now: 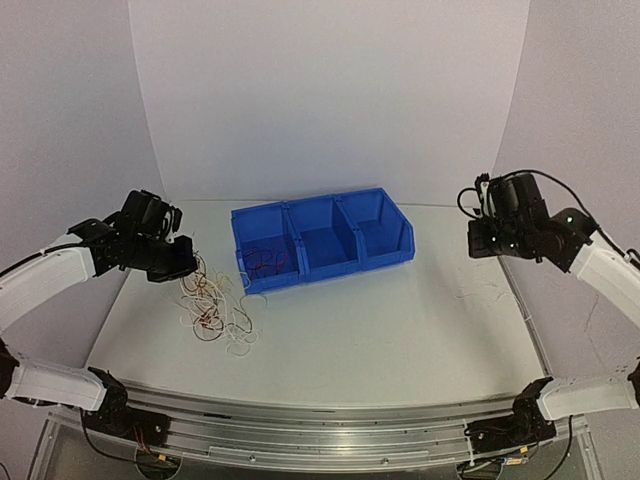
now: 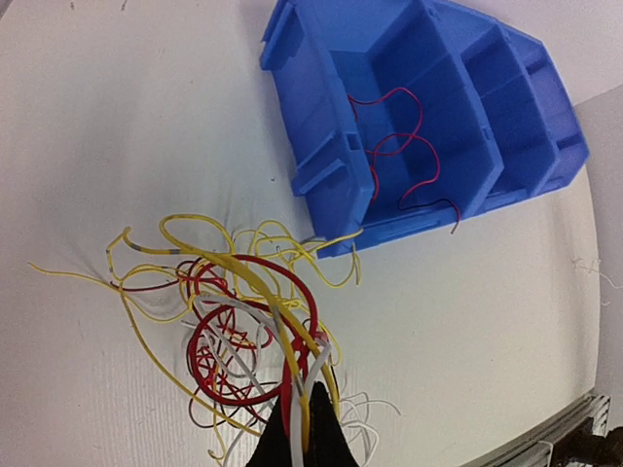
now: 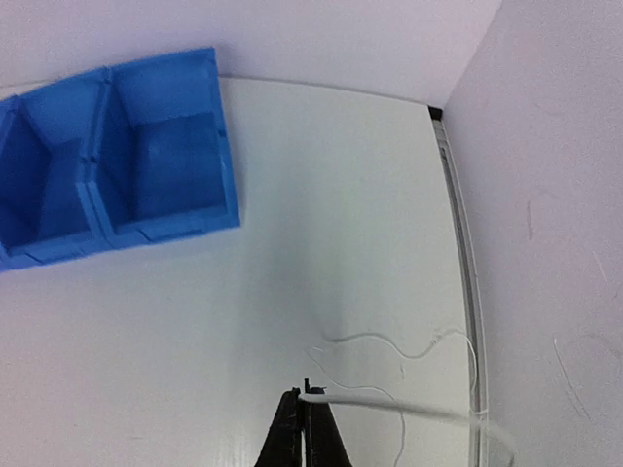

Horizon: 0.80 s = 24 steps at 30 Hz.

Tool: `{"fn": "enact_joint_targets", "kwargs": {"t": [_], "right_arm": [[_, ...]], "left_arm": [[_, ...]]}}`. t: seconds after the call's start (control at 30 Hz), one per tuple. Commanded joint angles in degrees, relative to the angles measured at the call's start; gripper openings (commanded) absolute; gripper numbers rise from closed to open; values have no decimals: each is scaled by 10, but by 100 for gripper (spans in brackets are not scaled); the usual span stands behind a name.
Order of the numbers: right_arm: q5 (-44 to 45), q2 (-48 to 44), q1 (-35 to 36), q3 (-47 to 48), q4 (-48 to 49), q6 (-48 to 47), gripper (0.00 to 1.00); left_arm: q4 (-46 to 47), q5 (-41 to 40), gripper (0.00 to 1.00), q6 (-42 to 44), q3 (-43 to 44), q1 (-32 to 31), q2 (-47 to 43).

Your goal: Untangle the cables

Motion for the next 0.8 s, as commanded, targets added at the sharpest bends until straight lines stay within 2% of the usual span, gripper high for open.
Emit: {"fn": "enact_joint_targets", "kwargs": {"t": [0.0,0.23,0.43,0.53,0.63,0.77], "right_arm": [[-146,44,0,149,15,-17,0],[-293,161,0,321,70,5,0],[-383,270,0,456,151,68,0],[-404,321,0,516,206,100,0],[-387,371,0,570,271,130,0],[-373,422,0,599,407,166,0]], "left_arm": [[67,66,0,16,-25,0,-32],[127,126,0,1,-75,0,-24],[141,134,0,2,-87,0,-10],[158,142,0,2,-97,0,-10],[169,146,0,1,-107,0,-6],[187,158,0,-3,-120,0,7]]}}
